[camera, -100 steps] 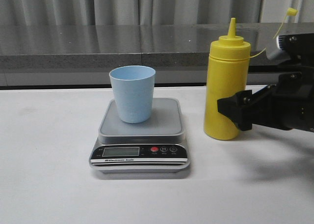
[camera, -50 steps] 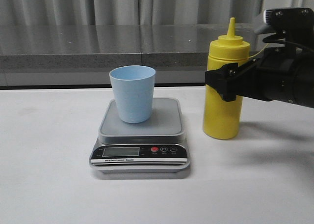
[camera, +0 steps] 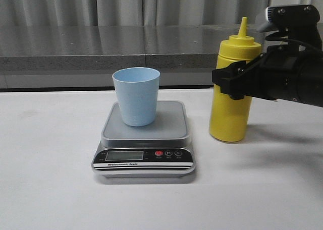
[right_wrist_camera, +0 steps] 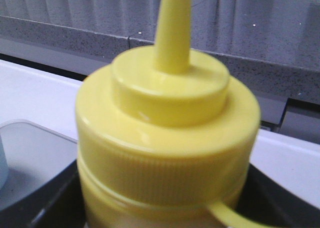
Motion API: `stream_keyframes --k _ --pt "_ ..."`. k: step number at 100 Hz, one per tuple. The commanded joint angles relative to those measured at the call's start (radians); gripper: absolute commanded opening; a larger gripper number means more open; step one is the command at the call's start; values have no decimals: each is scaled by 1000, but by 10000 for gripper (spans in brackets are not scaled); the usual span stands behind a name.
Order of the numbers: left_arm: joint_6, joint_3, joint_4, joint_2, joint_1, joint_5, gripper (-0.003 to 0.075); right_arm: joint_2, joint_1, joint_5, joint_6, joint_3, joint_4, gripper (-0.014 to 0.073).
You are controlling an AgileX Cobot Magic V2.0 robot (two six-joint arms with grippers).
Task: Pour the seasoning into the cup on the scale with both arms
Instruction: 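Lift the yellow bottle and tilt its nozzle down over the cup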
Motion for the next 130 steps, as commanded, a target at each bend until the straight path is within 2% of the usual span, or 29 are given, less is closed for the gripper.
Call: stream_keyframes --k 1,6,21,35,44,63,89,110,130 --pt "0 -30 0 5 1 -75 -20 -35 -1 -80 -11 -21 -4 323" --pt "0 -30 0 5 1 -75 -20 -35 -1 -96 -11 -21 -6 286" --pt "0 -30 0 5 1 -75 -20 -38 -1 -146 -11 -21 -37 290" --pt "0 -30 0 5 1 -75 -20 -77 -1 -98 -11 -23 -108 290" --pt "0 -30 0 5 1 -75 -20 -124 -1 11 -11 -37 -152 290" --pt "0 -30 0 5 1 -75 -20 -242 2 340 -11 -130 -288 290" --pt "0 -30 0 5 1 -75 -20 -300 90 785 -11 -334 -470 290" --pt "0 -30 0 5 1 -75 -20 -292 184 964 -11 -441 -640 290" --pt "0 -30 0 5 1 -75 -20 -281 235 1092 -11 -470 -808 287"
